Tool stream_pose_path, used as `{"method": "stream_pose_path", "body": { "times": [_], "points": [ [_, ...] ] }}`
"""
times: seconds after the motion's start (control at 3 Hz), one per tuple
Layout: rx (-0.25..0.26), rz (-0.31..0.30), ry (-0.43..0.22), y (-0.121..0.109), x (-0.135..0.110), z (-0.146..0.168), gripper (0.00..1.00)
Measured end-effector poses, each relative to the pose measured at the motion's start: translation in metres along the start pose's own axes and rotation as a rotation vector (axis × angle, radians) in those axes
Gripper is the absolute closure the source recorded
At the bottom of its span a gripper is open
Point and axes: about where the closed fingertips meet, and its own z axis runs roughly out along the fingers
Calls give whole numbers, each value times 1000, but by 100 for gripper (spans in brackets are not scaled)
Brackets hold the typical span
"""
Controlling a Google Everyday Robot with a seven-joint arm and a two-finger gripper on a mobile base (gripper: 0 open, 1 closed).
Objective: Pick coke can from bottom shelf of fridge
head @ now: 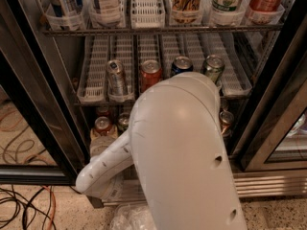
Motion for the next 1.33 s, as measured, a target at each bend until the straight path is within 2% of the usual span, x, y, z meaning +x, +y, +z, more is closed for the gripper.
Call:
{"method": "stream_pose_path", "body": {
  "times": [0.33, 0.67, 1.0, 1.33],
  "points": [
    [-18, 9, -9, 0, -4, -5, 100],
    [-58, 13, -47, 3, -24, -23, 100],
    [-102, 3, -116, 8, -58, -49, 100],
    [-162, -30, -151, 12, -88, -73, 100]
  ]
}}
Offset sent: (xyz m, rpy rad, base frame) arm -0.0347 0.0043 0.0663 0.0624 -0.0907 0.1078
